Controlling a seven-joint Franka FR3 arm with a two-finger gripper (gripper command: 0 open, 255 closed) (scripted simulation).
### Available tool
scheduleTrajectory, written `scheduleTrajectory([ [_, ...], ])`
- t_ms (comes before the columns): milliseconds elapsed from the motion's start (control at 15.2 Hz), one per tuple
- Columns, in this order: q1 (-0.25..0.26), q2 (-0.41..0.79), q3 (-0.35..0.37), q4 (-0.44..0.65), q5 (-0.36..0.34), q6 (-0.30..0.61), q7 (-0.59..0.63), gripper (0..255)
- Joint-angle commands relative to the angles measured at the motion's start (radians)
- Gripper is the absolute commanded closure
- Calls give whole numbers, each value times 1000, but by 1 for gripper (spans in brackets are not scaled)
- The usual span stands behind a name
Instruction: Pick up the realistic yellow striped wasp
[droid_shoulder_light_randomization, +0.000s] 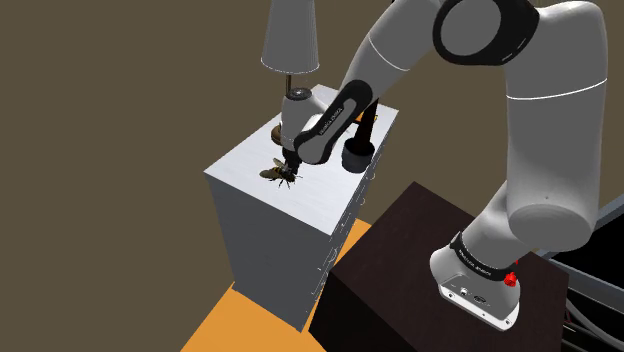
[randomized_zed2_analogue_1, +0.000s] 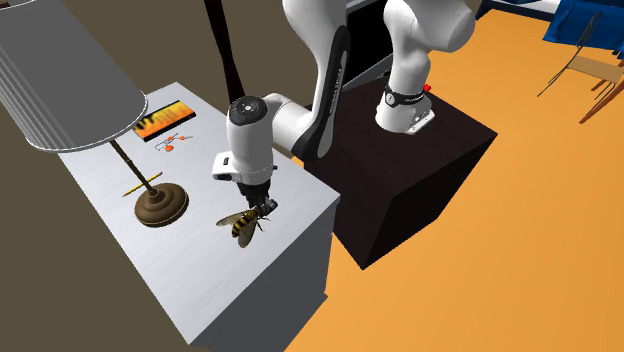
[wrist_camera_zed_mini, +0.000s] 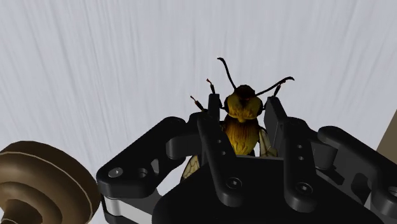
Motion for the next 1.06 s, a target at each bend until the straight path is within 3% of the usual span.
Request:
scheduleTrajectory([
  [0,-4,-19,5,-6,4,-13,-5,255],
  [990,-33,-176,45,-35,52,-141,-52,255],
])
